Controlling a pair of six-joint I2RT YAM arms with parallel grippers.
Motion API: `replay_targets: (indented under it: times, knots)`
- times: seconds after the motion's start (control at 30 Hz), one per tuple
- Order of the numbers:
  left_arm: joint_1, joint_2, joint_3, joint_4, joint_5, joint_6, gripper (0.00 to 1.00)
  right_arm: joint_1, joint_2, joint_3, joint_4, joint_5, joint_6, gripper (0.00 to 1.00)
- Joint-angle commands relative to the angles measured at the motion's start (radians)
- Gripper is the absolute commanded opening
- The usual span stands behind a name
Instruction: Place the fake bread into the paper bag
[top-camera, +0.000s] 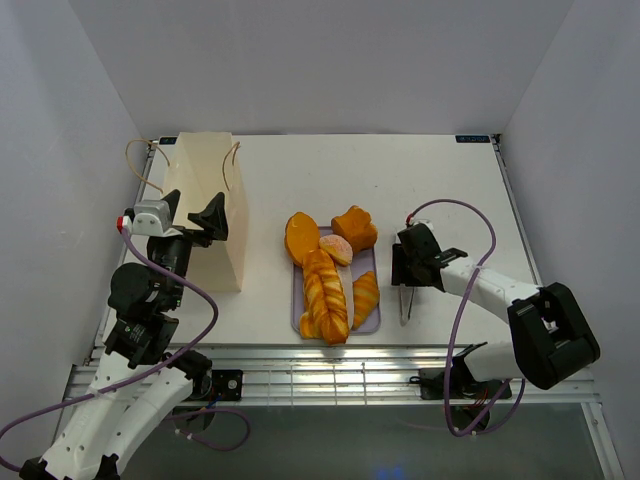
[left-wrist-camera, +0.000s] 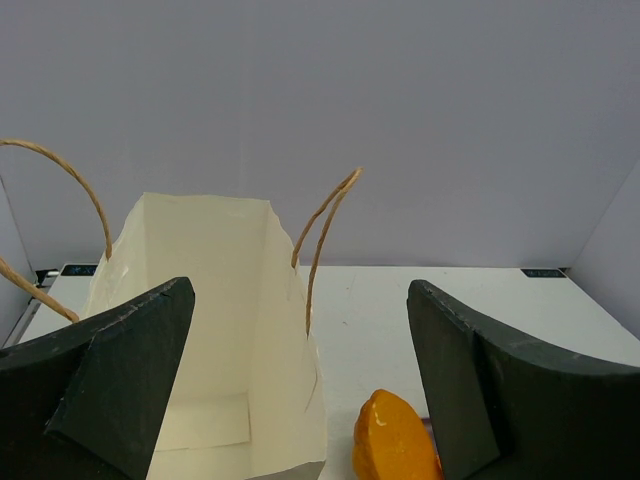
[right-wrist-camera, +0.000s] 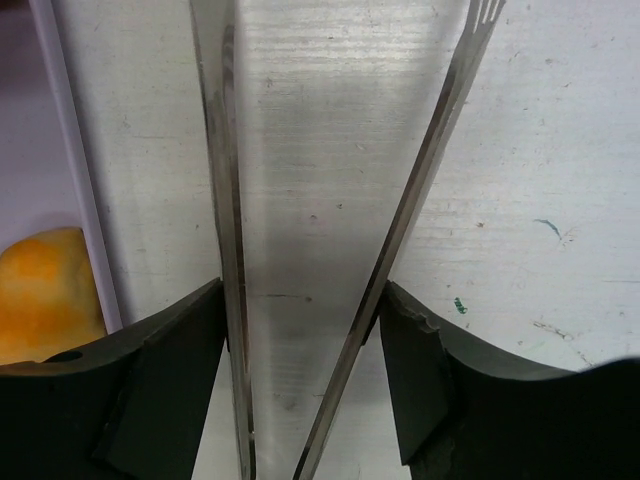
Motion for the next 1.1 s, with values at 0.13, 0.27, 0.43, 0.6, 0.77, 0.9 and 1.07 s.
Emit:
replay_targets:
  times: [0.13, 0.27, 0.43, 0.6, 0.77, 0.9, 1.07]
  knots:
    - [-0.006, -0.001, -0.014, 0.012, 0.010, 0.007, 0.98, -0.027, -0.086, 0.063, -0.068, 0.029, -0.036, 0.60]
    - [-0.008, -0.003, -0.014, 0.012, 0.012, 0.007, 0.98, -0.037, -0.111, 0.083, -0.101, 0.026, -0.052, 0.59]
    - [-0.008, -0.004, -0.016, 0.014, 0.013, 0.007, 0.98, -0.047, -0.141, 0.101, -0.140, 0.023, -0.073, 0.59]
    - [-0.009, -0.006, -0.016, 0.014, 0.010, 0.007, 0.98, -0.051, -0.171, 0.141, -0.185, -0.015, -0.099, 0.59]
    - [-0.009, -0.003, -0.016, 0.012, 0.012, 0.007, 0.98, -0.053, -0.207, 0.170, -0.252, -0.055, -0.134, 0.59]
    - [-0.009, -0.004, -0.014, 0.012, 0.012, 0.007, 0.98, -0.053, -0.238, 0.184, -0.301, -0.061, -0.165, 0.60]
    - [-0.011, -0.004, -0.016, 0.014, 0.013, 0.007, 0.98, -0.054, -0.275, 0.188, -0.328, -0.103, -0.174, 0.60]
